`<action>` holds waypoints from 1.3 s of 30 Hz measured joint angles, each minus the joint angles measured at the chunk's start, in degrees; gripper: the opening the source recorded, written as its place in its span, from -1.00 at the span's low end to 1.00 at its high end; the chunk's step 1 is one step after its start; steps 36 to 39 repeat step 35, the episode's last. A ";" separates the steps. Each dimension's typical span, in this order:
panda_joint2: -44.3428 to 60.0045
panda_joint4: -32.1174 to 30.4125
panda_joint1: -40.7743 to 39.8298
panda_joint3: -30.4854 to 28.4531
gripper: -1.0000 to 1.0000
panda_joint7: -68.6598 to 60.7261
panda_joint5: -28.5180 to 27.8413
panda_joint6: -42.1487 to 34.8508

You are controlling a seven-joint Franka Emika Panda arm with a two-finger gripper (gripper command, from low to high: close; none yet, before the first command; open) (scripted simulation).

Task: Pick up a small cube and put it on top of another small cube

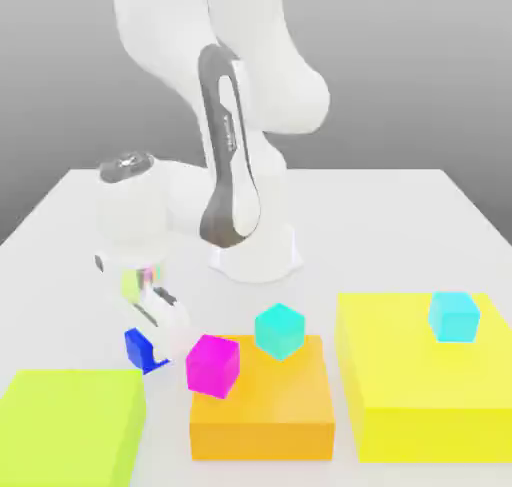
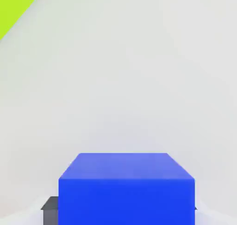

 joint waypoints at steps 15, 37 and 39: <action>-15.30 14.18 15.01 10.62 -1.00 11.84 -2.99 -23.27; -15.16 15.99 37.57 31.68 1.00 17.36 3.64 -30.39; -15.16 15.99 37.57 31.68 1.00 17.36 3.64 -30.39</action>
